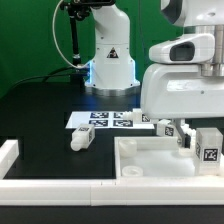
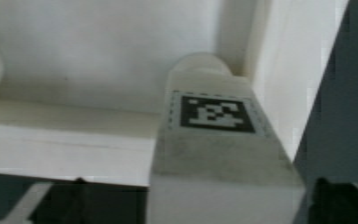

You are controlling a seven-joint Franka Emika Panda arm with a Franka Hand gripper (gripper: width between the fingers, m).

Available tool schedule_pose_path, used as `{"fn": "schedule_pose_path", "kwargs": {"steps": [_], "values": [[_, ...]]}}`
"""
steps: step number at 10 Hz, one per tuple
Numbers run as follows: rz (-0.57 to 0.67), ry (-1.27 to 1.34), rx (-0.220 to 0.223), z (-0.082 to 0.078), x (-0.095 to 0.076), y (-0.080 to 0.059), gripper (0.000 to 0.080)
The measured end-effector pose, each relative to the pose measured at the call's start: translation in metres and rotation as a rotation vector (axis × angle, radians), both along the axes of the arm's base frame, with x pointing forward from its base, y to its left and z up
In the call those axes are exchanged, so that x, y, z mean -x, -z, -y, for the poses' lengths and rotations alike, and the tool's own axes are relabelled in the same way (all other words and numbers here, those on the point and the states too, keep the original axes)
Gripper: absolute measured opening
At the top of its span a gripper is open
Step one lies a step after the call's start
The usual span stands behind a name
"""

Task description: Assemble one leg

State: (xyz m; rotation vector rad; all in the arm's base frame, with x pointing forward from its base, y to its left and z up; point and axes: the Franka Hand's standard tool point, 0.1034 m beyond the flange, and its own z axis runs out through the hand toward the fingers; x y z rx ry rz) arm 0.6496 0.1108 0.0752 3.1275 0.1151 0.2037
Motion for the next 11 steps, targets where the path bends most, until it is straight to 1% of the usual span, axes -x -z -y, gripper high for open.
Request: {"fn": "schedule_pose_path", "kwargs": {"steps": [1,2,3,6,8,9,11], "values": [[0.000,0.041,-0.006,0.0001,0.0000,0.0002,0.0380],[0.000,0.109,-0.015,0.0000,0.0001,0.0002,0.0380],[0.000,0.183,-0.025,-0.0001,0.0001,0.0002,0.0285],[0.000,0.384,-0.049,0.0017,0.0004,0.0005,0.0285],[-0.004,0.736,-0.083,0.0055,0.0027,0.0016,0.0285],[-0.026,0.924,-0.100,0.0049,0.0046,0.0012,0.0285],[-0.080,1.285,-0.161,0.0051,0.0064,0.0005,0.0285]]}}
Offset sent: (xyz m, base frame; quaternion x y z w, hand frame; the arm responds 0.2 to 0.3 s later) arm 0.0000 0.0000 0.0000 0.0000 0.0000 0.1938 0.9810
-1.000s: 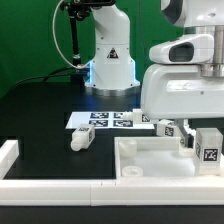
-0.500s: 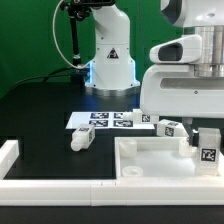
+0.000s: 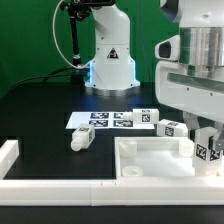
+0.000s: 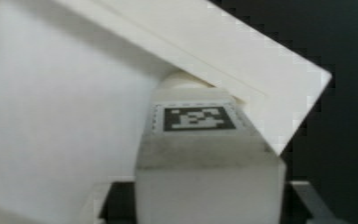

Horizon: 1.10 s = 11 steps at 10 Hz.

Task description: Assemble one leg

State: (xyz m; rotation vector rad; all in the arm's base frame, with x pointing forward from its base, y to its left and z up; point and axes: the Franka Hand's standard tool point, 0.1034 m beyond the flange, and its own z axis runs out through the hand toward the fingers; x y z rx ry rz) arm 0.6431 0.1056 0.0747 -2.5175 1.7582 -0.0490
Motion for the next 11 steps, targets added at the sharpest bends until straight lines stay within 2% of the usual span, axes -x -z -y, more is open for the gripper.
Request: {"fn": "schedule_pose_path", "kwargs": {"steps": [1,3,5,6,7,8,9,11], "values": [[-0.007,0.142,-0.030,-0.0009,0.0012,0.0013,0.0287],[-0.015,0.326,-0.040,-0.0027,0.0023,0.0011,0.0287],[-0.014,0.299,-0.038,-0.0023,0.0022,0.0011,0.0292],[-0.014,0.294,-0.037,-0.0028,0.0024,0.0013,0.0495],[-0.009,0.111,-0.023,-0.0017,0.0029,0.0021,0.0495],[-0.010,-0.095,-0.017,-0.0019,0.0037,0.0021,0.0616],[-0.003,-0.263,-0.014,-0.0020,0.0043,0.0031,0.0639],[0.027,-0.353,0.001,-0.0016,0.0045,0.0037,0.0648]]}}
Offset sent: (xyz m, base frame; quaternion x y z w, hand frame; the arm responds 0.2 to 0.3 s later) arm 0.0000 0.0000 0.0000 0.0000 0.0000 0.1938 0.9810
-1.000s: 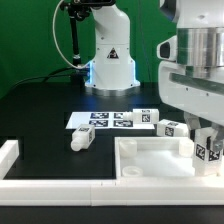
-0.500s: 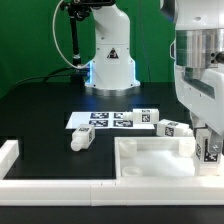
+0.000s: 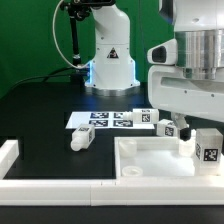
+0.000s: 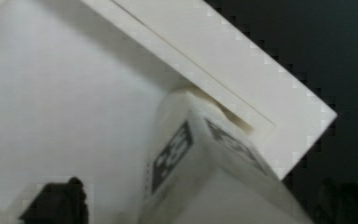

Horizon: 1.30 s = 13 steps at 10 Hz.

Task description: Assemble one leg

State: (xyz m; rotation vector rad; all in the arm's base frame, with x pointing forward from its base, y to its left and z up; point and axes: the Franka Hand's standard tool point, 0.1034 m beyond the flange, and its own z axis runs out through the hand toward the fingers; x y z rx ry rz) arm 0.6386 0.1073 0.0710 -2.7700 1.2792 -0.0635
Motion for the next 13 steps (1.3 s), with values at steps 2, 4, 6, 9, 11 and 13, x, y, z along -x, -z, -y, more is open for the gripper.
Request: {"fn": "schedule_pose_path", "kwargs": {"steps": [2,4,6,9,11,13], "values": [[0.011,-0.169,0.016,0.0005,-0.0001,0.0003,0.0649],[0.031,-0.577,0.081,-0.0033,-0.0005,0.0004,0.0649],[0.033,-0.658,0.089,-0.0025,-0.0005,0.0008,0.0623],[0.032,-0.634,0.088,-0.0021,-0.0004,0.0011,0.0281],[0.025,-0.468,0.073,-0.0025,-0.0003,0.0012,0.0284],[0.020,-0.232,0.053,-0.0028,-0.0009,0.0015,0.0284]]}}
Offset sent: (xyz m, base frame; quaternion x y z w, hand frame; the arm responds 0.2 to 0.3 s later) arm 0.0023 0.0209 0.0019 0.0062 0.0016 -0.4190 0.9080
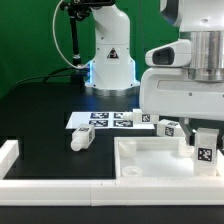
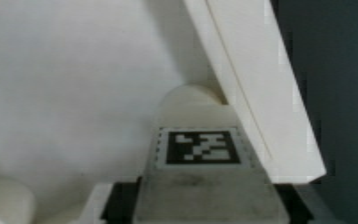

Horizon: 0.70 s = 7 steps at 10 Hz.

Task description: Assemble one leg

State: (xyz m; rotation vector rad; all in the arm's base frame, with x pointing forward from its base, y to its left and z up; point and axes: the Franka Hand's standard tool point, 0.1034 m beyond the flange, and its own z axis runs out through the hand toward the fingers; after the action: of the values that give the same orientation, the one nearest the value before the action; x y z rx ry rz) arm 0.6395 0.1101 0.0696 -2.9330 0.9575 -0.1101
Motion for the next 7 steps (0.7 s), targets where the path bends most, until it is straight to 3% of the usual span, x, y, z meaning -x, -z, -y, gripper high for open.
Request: {"fn": "schedule_pose_path", "kwargs": {"steps": [2,4,7], "values": [[-0.031,0.398,-0.034,-0.0034,-0.0002,0.0009,0.0284],[-0.063,0.821,-0.094,-0.0032,-0.0026,0.0007,0.0284],[-0.076,1.146,-0.116,-0.0037,-0.0031,0.0005,0.0284]]}}
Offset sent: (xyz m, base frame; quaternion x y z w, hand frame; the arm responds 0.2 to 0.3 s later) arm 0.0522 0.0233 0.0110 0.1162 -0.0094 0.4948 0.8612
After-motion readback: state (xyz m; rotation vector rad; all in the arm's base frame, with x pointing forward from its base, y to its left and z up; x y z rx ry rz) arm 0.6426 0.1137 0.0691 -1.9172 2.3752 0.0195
